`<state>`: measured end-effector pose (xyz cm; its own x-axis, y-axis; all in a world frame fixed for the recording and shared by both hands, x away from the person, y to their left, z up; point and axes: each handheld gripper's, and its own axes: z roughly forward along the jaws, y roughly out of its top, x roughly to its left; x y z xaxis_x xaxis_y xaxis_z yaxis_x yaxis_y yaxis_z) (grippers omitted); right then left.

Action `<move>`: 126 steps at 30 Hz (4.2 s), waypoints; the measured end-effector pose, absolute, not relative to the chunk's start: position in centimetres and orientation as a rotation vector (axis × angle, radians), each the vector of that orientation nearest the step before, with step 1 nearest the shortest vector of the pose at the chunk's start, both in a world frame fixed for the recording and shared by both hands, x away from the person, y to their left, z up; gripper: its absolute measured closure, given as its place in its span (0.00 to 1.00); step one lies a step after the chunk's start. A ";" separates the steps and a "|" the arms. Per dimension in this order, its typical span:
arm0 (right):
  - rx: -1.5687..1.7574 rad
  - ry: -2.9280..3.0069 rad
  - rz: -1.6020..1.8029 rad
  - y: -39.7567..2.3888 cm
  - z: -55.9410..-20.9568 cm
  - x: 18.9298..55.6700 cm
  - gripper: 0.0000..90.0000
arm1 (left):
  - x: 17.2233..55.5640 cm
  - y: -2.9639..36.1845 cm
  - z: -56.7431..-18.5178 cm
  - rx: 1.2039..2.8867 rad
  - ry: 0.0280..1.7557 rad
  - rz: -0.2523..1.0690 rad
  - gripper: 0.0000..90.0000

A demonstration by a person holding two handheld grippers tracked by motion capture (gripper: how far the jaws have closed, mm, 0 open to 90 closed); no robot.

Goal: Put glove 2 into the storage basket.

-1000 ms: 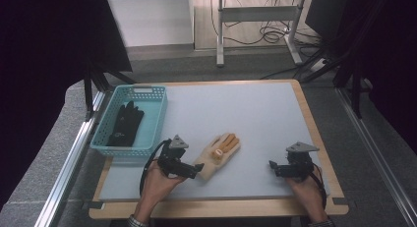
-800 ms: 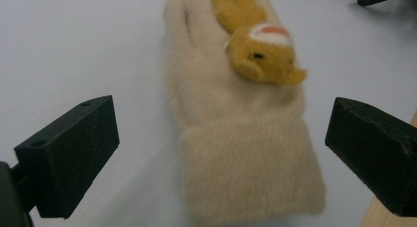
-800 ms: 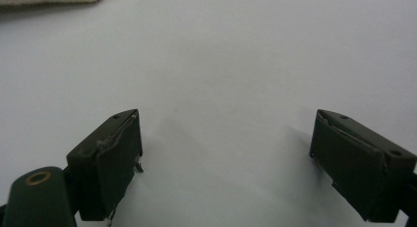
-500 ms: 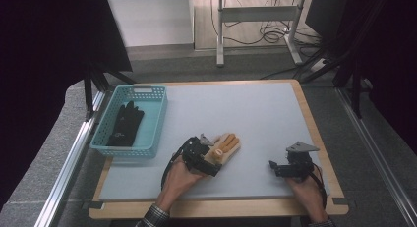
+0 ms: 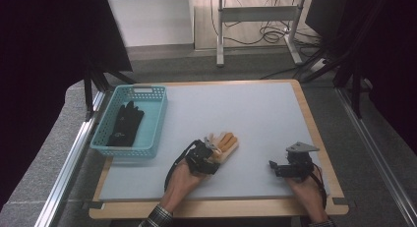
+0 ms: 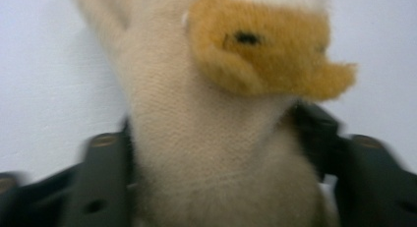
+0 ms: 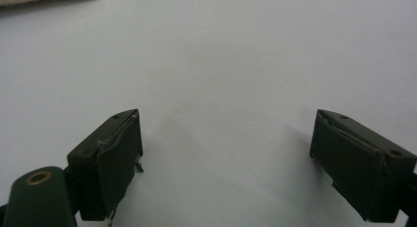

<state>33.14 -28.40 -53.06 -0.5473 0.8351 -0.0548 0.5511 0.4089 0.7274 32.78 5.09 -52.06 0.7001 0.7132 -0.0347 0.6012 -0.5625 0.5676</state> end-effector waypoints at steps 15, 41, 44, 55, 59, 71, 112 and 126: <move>1.186 2.258 0.937 -28.4 -53.1 33.1 0.13 | 33.3 6.3 -49.6 2.294 0.973 0.284 0.81; 1.187 2.258 0.939 -28.4 -53.1 33.1 0.13 | 37.0 14.9 -41.5 2.185 1.211 0.475 0.80; 1.187 2.258 0.939 -28.4 -53.1 33.1 0.13 | 37.3 16.8 -40.9 2.154 1.276 0.506 0.79; 1.187 2.258 0.939 -28.4 -53.1 33.1 0.13 | 38.2 24.2 -40.2 2.056 1.553 0.585 0.78; 1.187 2.258 0.939 -28.4 -53.1 33.1 0.13 | 39.0 25.9 -41.2 2.071 1.644 0.582 0.77; 1.186 2.258 0.939 -28.4 -53.1 33.1 0.13 | 43.1 26.7 -45.8 2.159 1.774 0.459 0.75; 1.187 2.258 0.939 -28.4 -53.1 33.1 0.13 | 43.7 28.9 -43.7 2.108 1.711 0.384 0.53; 1.186 2.258 0.940 -28.4 -53.1 33.1 0.13 | 45.3 28.9 -48.7 2.156 1.826 0.346 1.00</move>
<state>33.14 -28.41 -53.06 -0.5476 0.8350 -0.0529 0.5507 0.4073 0.7286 45.28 28.92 -48.66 0.1657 0.9862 -0.0063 0.9156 -0.1515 0.3724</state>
